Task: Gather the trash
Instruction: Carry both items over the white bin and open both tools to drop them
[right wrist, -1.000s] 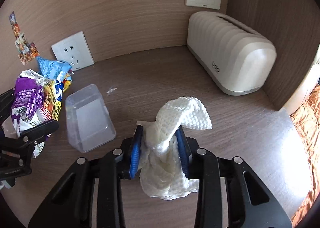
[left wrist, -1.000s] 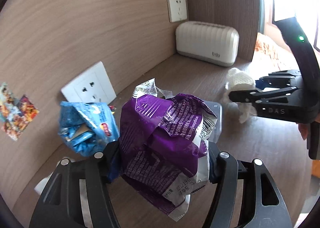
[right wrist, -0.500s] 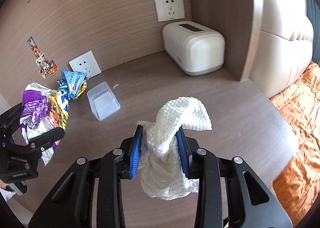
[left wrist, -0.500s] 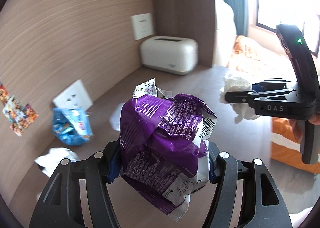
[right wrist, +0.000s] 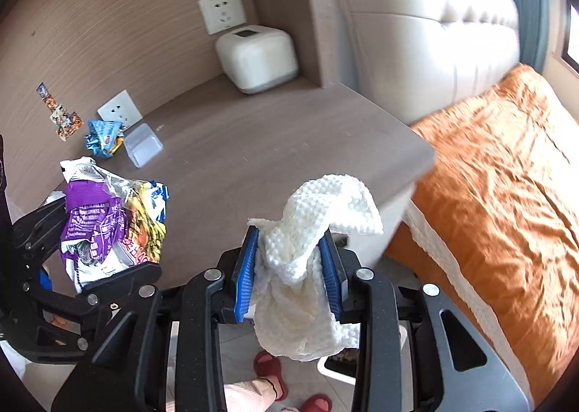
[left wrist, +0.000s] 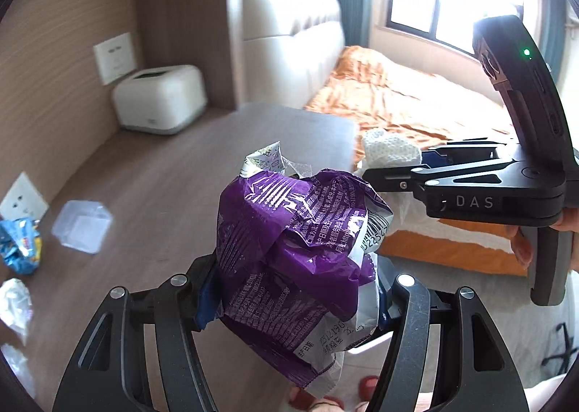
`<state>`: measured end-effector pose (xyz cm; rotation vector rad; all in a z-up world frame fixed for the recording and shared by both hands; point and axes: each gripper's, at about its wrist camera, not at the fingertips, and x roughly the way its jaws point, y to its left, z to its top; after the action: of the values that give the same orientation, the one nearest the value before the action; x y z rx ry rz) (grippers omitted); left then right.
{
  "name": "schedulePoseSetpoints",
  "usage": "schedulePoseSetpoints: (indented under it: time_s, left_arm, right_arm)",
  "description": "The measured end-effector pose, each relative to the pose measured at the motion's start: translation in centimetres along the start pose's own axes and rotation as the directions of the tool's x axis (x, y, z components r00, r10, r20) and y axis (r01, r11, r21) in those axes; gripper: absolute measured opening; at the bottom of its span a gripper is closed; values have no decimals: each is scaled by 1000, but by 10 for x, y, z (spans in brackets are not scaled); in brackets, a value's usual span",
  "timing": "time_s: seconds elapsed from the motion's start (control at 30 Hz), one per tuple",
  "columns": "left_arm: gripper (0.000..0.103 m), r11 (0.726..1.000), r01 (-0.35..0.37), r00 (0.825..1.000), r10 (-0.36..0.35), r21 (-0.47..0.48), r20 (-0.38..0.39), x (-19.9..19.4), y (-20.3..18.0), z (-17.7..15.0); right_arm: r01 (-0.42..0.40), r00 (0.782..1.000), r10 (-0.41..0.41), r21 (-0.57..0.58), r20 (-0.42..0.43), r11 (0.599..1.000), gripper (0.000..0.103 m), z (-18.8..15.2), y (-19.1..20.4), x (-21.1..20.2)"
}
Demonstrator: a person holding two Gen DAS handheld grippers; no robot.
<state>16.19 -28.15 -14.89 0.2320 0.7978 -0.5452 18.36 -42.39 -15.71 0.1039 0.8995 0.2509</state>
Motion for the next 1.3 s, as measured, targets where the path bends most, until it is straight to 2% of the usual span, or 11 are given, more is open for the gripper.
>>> schedulePoseSetpoints:
  time_s: [0.27,0.4,0.57,0.73,1.03,1.17,1.2,1.23,1.27,1.3]
  left_arm:
    - [63,989,128,991,-124,77,-52,28,-75,-8]
    - [63,978,193,977,-184,78,-108,54,-104,-25]
    - [63,967,243,958,-227,75,-175,95,-131,-56]
    - [63,960,273,936,-250,61,-247,147,-143,-96]
    - [63,943,328,892,-291,52,-347,257,-153,-177]
    - [63,937,348,870,-307,40,-386,309,-158,-211]
    - [64,934,355,863,-311,39,-399,320,-159,-218]
    - [70,932,359,856,-310,45,-414,331,-161,-225]
    - [81,931,362,851,-308,51,-426,341,-163,-231]
    - [86,929,366,846,-308,54,-436,350,-164,-237]
  right_arm:
    - [67,997,-63,83,-45,994,35,-48,-53,-25]
    - [85,994,-77,113,-77,990,35,-74,-72,-27]
    - [95,989,-79,135,-122,986,35,-102,-92,-10]
    - [110,982,-82,157,-173,981,36,-134,-120,34]
    - [112,962,-52,213,-270,971,36,-207,-156,147]
    - [127,940,-45,223,-339,967,36,-239,-174,200]
    - [128,930,-36,230,-366,965,37,-248,-179,214]
    - [127,919,-25,235,-394,964,50,-255,-183,225]
    - [128,909,-17,240,-417,962,73,-263,-187,237]
    - [140,909,-26,247,-416,959,81,-268,-191,243]
